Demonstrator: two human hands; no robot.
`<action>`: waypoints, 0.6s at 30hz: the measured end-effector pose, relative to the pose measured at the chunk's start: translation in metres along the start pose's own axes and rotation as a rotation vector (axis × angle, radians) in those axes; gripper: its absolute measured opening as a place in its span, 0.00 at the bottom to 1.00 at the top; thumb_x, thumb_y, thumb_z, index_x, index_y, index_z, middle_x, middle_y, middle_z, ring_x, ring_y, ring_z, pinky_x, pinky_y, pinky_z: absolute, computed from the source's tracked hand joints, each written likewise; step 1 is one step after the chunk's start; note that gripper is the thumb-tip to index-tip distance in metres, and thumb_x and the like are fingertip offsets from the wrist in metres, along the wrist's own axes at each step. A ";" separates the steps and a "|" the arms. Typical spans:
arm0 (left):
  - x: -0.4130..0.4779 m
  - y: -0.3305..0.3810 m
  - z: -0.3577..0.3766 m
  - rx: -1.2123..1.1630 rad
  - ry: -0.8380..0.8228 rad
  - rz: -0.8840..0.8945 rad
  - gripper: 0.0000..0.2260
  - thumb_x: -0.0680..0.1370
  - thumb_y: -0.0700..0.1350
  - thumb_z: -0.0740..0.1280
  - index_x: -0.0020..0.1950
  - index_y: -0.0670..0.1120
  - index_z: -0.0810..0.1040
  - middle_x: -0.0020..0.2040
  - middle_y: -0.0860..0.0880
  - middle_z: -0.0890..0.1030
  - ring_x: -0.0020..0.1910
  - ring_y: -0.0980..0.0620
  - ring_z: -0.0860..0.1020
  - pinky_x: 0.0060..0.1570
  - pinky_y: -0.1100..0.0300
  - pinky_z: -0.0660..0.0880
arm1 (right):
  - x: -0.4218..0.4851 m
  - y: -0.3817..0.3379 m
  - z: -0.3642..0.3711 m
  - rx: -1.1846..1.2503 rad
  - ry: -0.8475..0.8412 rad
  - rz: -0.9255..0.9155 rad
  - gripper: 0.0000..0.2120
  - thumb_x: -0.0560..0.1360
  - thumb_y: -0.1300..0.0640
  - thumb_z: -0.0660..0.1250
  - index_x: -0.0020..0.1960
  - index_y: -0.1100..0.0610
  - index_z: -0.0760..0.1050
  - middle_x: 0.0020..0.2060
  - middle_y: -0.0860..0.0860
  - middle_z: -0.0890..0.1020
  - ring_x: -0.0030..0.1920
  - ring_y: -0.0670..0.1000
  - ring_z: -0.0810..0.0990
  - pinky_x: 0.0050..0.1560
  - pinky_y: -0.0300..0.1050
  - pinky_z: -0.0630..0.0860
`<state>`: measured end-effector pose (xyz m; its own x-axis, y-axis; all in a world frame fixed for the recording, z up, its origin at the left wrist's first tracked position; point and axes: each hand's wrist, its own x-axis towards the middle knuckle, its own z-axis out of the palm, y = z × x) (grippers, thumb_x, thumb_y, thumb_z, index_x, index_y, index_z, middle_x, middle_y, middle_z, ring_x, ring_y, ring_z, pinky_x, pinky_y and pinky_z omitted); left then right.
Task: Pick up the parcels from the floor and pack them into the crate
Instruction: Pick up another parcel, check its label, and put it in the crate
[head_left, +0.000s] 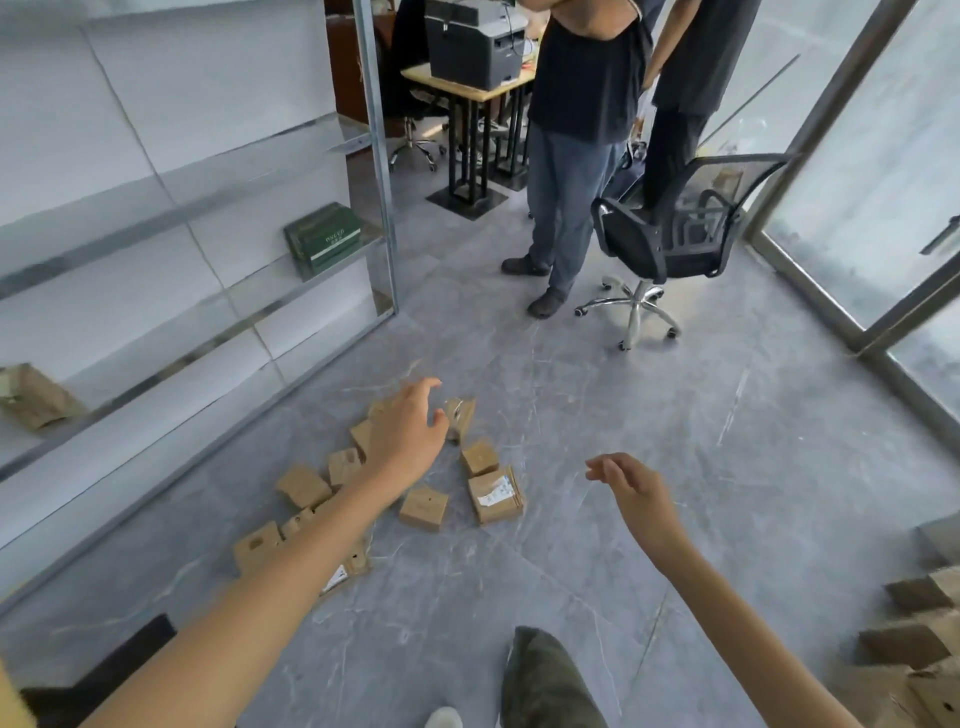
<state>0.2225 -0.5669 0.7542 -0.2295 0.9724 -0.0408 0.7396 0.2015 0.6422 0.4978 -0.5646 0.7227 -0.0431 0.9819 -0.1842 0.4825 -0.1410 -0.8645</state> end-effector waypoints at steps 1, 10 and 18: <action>0.016 0.002 0.010 -0.001 0.005 -0.023 0.17 0.80 0.45 0.59 0.69 0.48 0.67 0.68 0.47 0.71 0.47 0.46 0.79 0.49 0.49 0.76 | 0.020 0.004 -0.002 -0.003 -0.009 0.008 0.11 0.81 0.61 0.57 0.50 0.58 0.78 0.44 0.52 0.83 0.46 0.44 0.80 0.48 0.36 0.72; 0.154 -0.009 0.123 0.046 -0.038 -0.248 0.16 0.80 0.45 0.60 0.67 0.46 0.69 0.65 0.48 0.74 0.61 0.48 0.74 0.51 0.57 0.69 | 0.219 0.059 0.011 -0.070 -0.160 0.134 0.11 0.80 0.63 0.57 0.48 0.56 0.77 0.42 0.53 0.82 0.46 0.51 0.80 0.42 0.32 0.70; 0.247 -0.138 0.298 0.068 -0.224 -0.498 0.14 0.79 0.41 0.59 0.64 0.44 0.71 0.60 0.44 0.76 0.54 0.45 0.77 0.45 0.52 0.73 | 0.368 0.189 0.125 -0.258 -0.338 0.380 0.11 0.78 0.63 0.55 0.52 0.59 0.77 0.42 0.54 0.80 0.39 0.52 0.74 0.31 0.38 0.67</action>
<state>0.2526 -0.3190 0.4275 -0.4273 0.7570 -0.4942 0.6165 0.6439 0.4532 0.4635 -0.2456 0.4327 -0.0818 0.7674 -0.6360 0.7149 -0.3994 -0.5739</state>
